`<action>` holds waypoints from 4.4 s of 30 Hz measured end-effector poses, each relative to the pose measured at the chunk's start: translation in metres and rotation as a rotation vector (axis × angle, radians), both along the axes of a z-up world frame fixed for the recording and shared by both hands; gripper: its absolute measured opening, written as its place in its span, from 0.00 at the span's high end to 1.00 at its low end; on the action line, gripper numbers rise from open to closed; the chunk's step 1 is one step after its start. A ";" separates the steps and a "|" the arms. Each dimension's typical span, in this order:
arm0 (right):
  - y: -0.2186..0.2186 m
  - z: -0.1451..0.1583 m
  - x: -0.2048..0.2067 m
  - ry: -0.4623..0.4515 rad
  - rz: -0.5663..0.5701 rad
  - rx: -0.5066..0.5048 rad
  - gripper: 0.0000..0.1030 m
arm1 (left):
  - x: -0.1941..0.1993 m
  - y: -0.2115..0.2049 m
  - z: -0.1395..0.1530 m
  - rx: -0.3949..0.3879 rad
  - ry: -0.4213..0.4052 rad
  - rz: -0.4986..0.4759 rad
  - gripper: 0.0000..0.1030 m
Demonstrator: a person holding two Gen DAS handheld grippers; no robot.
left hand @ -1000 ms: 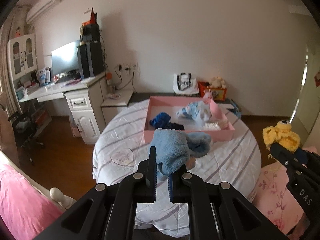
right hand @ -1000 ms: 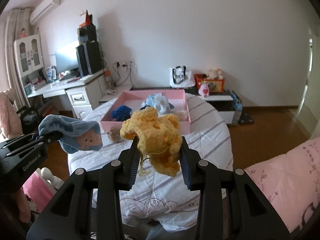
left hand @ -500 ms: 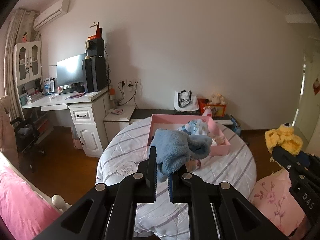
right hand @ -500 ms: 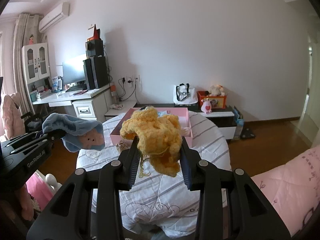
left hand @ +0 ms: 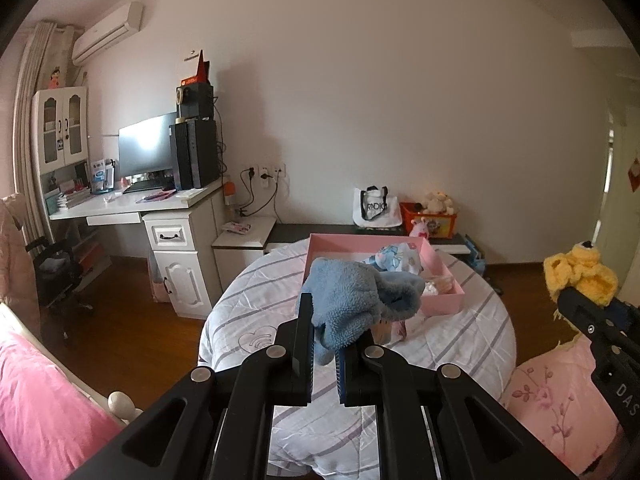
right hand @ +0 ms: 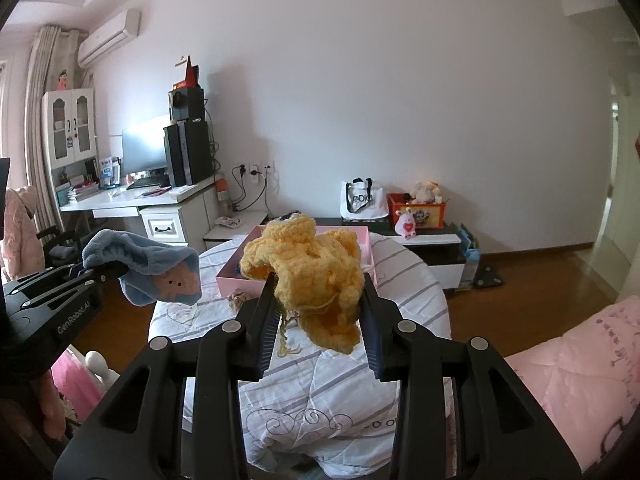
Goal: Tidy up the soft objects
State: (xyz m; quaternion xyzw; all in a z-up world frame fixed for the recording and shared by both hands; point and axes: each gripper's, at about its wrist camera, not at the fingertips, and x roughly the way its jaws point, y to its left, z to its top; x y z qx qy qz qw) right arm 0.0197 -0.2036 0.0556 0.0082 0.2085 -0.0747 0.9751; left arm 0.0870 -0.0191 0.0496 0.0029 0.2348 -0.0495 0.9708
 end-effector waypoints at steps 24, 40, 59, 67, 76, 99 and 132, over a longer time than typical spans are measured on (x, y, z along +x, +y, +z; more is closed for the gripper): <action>0.001 0.001 0.006 0.014 -0.031 -0.010 0.67 | 0.009 0.000 -0.004 0.009 0.022 -0.004 0.95; -0.003 -0.017 0.046 0.101 -0.025 0.009 0.67 | 0.060 0.004 -0.021 0.010 0.084 0.012 0.95; -0.029 -0.062 0.180 0.211 -0.021 0.035 0.67 | 0.210 -0.024 -0.046 0.037 0.175 -0.066 0.95; -0.045 -0.076 0.237 0.227 -0.019 0.042 0.67 | 0.276 -0.034 -0.053 0.031 0.169 -0.098 0.94; -0.054 -0.108 0.286 0.304 0.003 0.039 0.67 | 0.353 -0.047 -0.089 0.052 0.262 -0.103 0.94; -0.060 -0.138 0.303 0.392 0.029 0.061 0.42 | 0.414 -0.061 -0.116 0.075 0.333 -0.098 0.48; -0.070 -0.114 0.243 0.388 -0.046 0.106 0.09 | 0.327 -0.039 -0.094 0.072 0.345 -0.041 0.09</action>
